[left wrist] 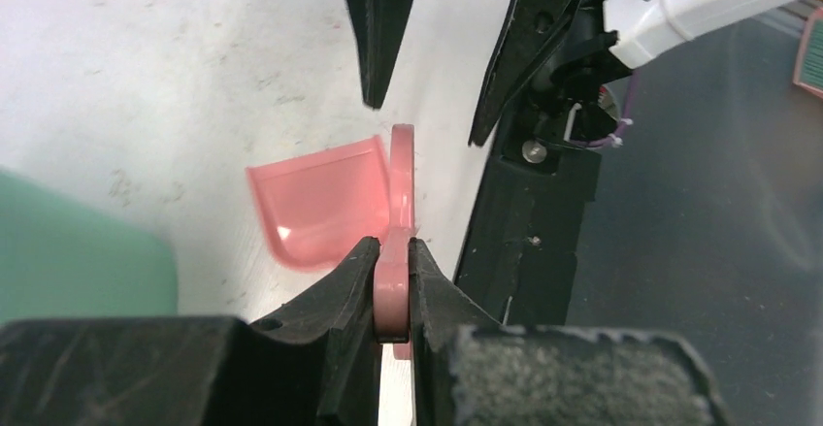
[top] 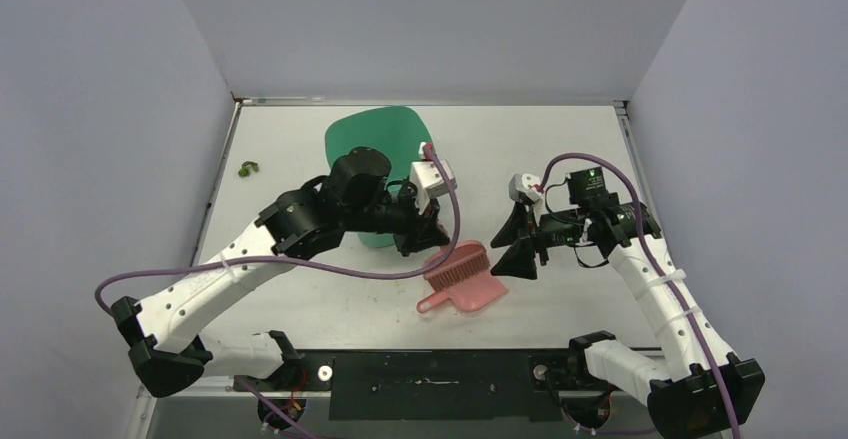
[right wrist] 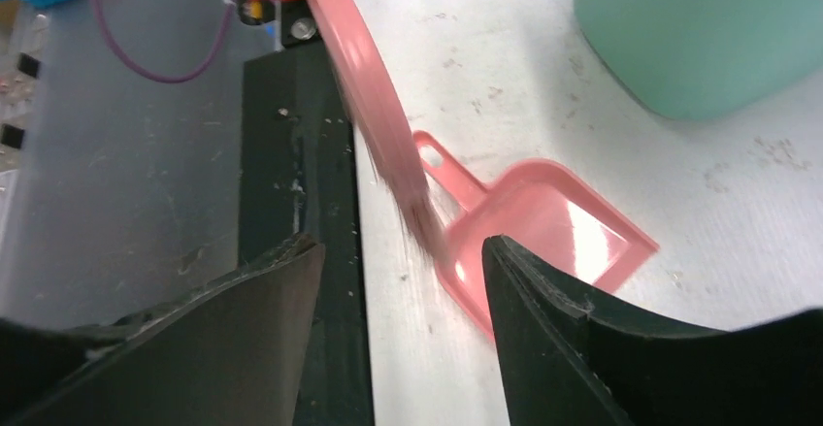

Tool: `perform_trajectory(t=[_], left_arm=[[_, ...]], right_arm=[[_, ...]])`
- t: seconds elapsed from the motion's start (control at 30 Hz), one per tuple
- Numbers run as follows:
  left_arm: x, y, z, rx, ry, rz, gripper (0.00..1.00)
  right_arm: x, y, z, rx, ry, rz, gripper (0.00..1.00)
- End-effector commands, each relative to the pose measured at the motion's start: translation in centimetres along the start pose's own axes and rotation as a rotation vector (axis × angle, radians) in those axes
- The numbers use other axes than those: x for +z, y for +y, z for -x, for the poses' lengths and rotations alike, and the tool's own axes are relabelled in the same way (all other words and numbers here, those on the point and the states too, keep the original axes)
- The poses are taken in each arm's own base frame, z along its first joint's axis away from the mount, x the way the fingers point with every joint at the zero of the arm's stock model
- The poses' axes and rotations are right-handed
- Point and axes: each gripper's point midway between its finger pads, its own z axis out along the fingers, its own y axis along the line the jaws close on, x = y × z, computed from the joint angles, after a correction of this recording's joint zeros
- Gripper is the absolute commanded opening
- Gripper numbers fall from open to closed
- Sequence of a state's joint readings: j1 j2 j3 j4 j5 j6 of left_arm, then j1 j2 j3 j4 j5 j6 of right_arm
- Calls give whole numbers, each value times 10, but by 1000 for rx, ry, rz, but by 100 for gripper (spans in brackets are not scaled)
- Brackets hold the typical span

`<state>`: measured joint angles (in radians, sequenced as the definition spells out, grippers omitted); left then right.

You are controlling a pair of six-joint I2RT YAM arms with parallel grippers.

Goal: Sweep away the paper scraps from the table

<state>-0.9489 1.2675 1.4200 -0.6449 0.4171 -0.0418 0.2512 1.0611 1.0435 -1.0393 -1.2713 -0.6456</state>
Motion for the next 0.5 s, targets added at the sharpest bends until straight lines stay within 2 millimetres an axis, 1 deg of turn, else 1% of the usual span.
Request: perform_trajectory(t=[0.0, 0.07, 0.17, 0.23, 0.3, 0.43, 0.47], left_arm=[[-65, 10, 29, 5, -144, 219, 0], [-94, 22, 32, 5, -181, 350, 0], [-143, 45, 33, 16, -226, 569, 0], [-170, 49, 35, 20, -251, 653, 0], [-194, 49, 40, 18, -285, 708, 0], [-239, 50, 49, 16, -350, 821, 0], [-255, 51, 52, 14, -370, 870, 0]], right_arm=[[-1, -31, 11, -7, -36, -171, 66], [-2, -39, 9, 7, -34, -214, 71], [-2, -44, 7, 19, -28, -235, 74], [-2, -43, 8, 18, -28, -234, 74], [-3, -43, 7, 16, -26, -233, 75], [-2, -42, 6, 15, -22, -230, 75], [-3, -42, 5, 15, -20, -233, 75]])
